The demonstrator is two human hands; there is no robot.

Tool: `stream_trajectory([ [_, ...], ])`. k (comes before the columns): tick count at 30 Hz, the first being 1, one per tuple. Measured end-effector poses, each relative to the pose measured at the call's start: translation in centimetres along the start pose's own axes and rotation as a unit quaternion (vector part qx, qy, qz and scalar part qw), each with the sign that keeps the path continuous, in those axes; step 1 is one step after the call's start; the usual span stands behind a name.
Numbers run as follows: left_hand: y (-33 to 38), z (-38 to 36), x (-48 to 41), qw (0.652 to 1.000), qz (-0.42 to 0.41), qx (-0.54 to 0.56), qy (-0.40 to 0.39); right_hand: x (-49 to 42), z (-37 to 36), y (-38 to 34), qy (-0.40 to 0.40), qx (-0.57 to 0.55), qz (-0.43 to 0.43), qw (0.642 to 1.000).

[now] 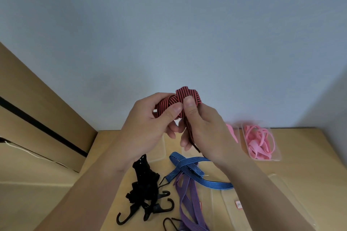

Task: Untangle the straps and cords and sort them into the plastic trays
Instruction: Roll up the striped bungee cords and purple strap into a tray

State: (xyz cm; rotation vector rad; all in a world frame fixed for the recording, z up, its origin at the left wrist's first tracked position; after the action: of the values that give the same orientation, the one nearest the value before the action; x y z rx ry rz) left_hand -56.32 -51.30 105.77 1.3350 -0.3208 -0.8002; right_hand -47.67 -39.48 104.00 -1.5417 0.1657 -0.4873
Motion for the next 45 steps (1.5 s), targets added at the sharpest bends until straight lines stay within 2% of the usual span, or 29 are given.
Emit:
stream_trajectory([
  [3,-0.7,-0.2,0.0,0.996,0.0,-0.087,0.011,-0.6,0.3,0.9,-0.016,0.034,0.004,0.999],
  [7,-0.9,0.9,-0.1,0.994,0.055,-0.06,-0.067,-0.3,0.8,1.3,-0.051,0.055,-0.005,0.997],
  [10,-0.6,1.2,-0.4,0.987,0.045,-0.088,-0.124,-0.2,0.6,1.4,-0.049,0.073,-0.02,0.996],
  [13,-0.5,1.1,-0.8,0.981,0.012,-0.12,-0.149,-0.4,0.1,1.9,-0.019,0.035,-0.04,0.998],
  [15,-0.8,0.9,-0.9,0.984,-0.002,-0.121,-0.131,-0.6,-0.3,2.2,0.018,-0.027,-0.058,0.998],
  [17,-1.0,0.5,-0.9,0.989,-0.007,-0.107,-0.098,-0.7,-0.8,2.5,0.069,-0.048,-0.041,0.996],
  [20,-1.2,0.2,-0.8,0.999,-0.012,-0.038,-0.025,-0.1,-1.8,3.3,0.229,-0.058,0.057,0.97],
  [22,-1.0,0.3,-0.9,0.998,-0.005,0.054,0.024,0.8,-2.6,3.5,0.33,-0.028,0.21,0.92],
  [23,-0.8,0.3,-0.9,0.993,-0.001,0.109,0.04,1.1,-3.1,3.9,0.339,0.001,0.259,0.904],
  [24,-0.5,0.3,-0.9,0.985,0.003,0.162,0.051,1.0,-3.5,4.5,0.315,-0.003,0.269,0.91],
  [25,-0.3,0.3,-1.0,0.977,0.005,0.206,0.056,0.7,-3.8,4.9,0.254,-0.046,0.226,0.939],
  [26,0.0,0.2,-1.0,0.968,0.008,0.244,0.056,0.2,-4.0,5.2,0.17,-0.111,0.144,0.968],
  [27,0.3,0.2,-1.0,0.96,0.013,0.276,0.054,-0.2,-4.2,5.3,0.076,-0.189,0.058,0.977],
  [29,0.7,0.1,-0.9,0.942,0.029,0.329,0.049,-0.9,-4.2,5.3,-0.062,-0.342,-0.033,0.937],
  [31,0.9,0.2,-0.8,0.931,0.045,0.359,0.039,-1.6,-3.6,4.7,-0.119,-0.438,-0.037,0.89],
  [33,0.8,0.3,-0.7,0.931,0.053,0.361,0.027,-2.0,-2.9,3.9,-0.125,-0.492,-0.037,0.861],
  [35,0.6,0.4,-0.7,0.933,0.054,0.355,0.03,-2.2,-2.3,3.0,-0.09,-0.505,-0.025,0.858],
  [38,0.3,0.4,-0.7,0.934,0.058,0.349,0.043,-2.2,-1.9,2.4,0.017,-0.43,0.007,0.903],
  [41,-0.3,0.2,-0.7,0.949,0.052,0.302,0.07,-1.6,-2.1,2.8,0.135,-0.263,0.081,0.952],
  [43,-0.9,-0.1,-0.7,0.966,0.03,0.24,0.094,-1.1,-2.2,3.3,0.214,-0.131,0.166,0.954],
  [45,-1.4,-0.4,-0.9,0.984,-0.006,0.131,0.122,-0.5,-2.3,3.5,0.248,-0.02,0.26,0.933],
])
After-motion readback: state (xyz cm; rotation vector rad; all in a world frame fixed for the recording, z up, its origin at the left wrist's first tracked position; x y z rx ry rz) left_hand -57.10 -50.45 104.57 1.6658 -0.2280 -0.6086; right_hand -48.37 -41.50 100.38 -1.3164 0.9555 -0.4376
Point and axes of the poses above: each hand's wrist, its own x-axis away from the middle knuckle, its own z-axis out of the back of the hand, y = z × x, the point moved 1 cm from there along -x, towards the middle knuckle, and after that the axes turned 11 degrees about -z, right-handed, at the moved point
